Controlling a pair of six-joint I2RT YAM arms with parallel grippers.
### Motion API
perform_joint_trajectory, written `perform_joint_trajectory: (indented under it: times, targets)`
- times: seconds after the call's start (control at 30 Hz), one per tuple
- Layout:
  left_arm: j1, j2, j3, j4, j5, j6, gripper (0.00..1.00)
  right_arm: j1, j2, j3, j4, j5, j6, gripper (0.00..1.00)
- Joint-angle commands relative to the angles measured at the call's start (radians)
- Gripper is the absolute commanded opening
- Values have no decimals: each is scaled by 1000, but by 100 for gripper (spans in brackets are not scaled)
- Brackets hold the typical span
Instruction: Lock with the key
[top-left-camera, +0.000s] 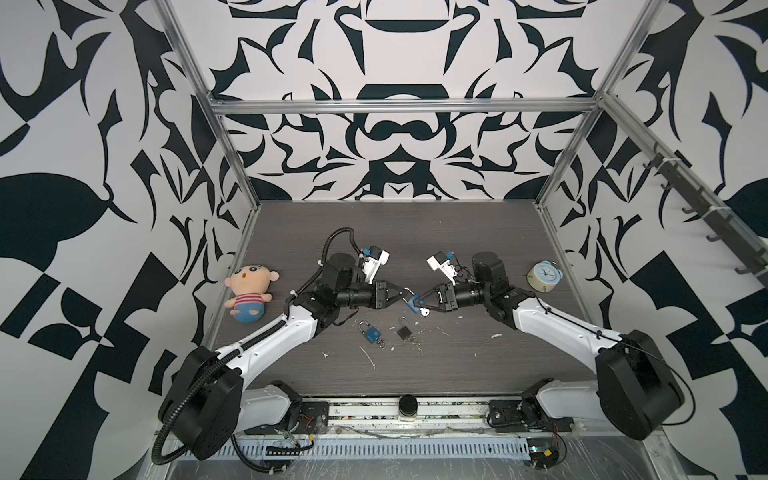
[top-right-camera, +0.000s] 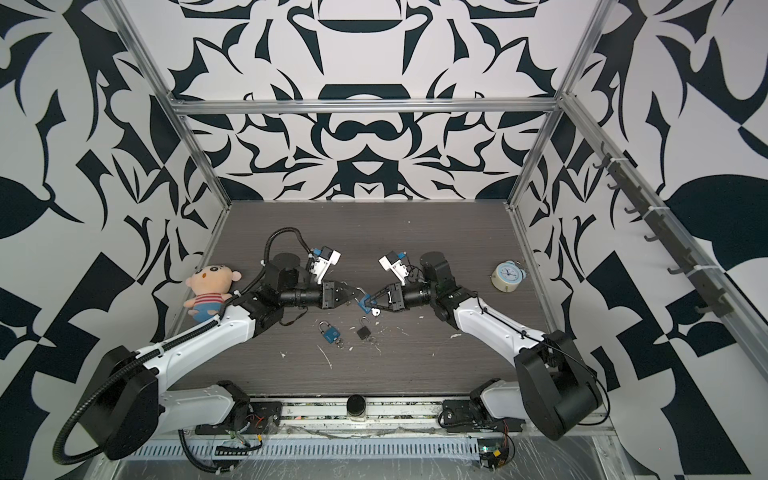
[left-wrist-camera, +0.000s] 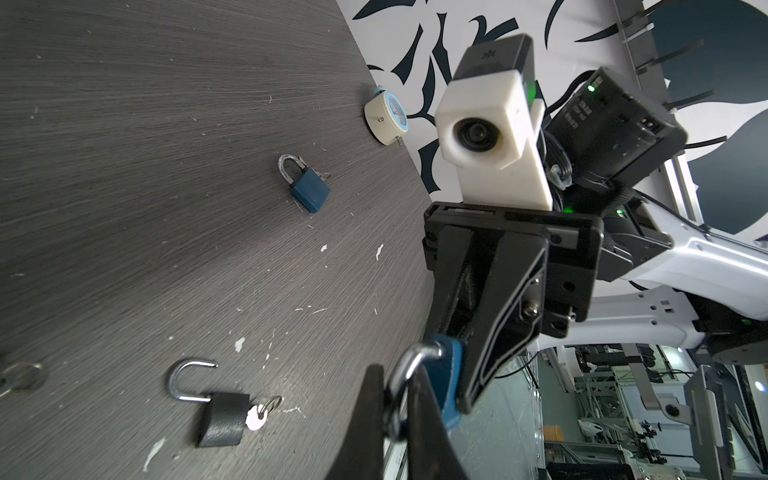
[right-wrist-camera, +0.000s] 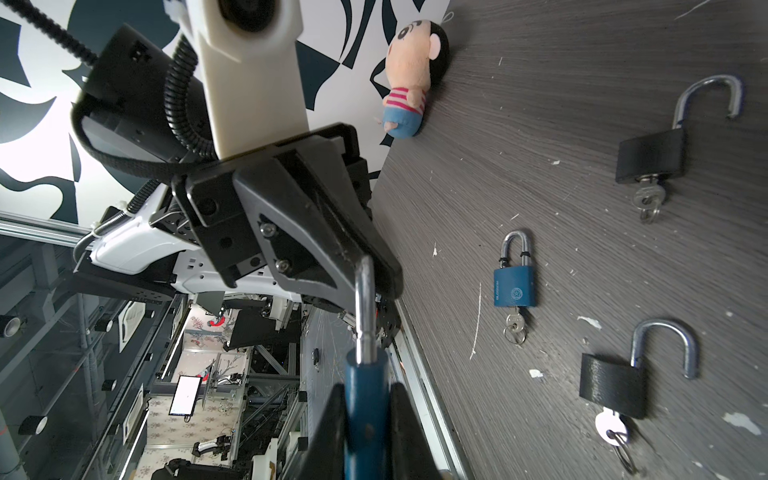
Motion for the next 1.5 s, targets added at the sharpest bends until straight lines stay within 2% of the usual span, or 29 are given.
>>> perform_joint_trajectory:
  times: [0.0,0.87,1.03,1.2,1.47]
  targets:
    - [-127,15,-6,-27,183,19,0,13,19,122,220,157,31,0]
    - [-243,-17,-57,38,181,-46,0,9,93,176,287,176,42,0]
    - [-243,-41,-70,48,129,-49,0,9,100,174,300,168,52,0]
    - [-210,-104,-63,-2,6,-9,0,10,93,143,289,153,49,0]
    - [-112,-133,-18,-50,2,13,0,11,75,85,292,157,63,0]
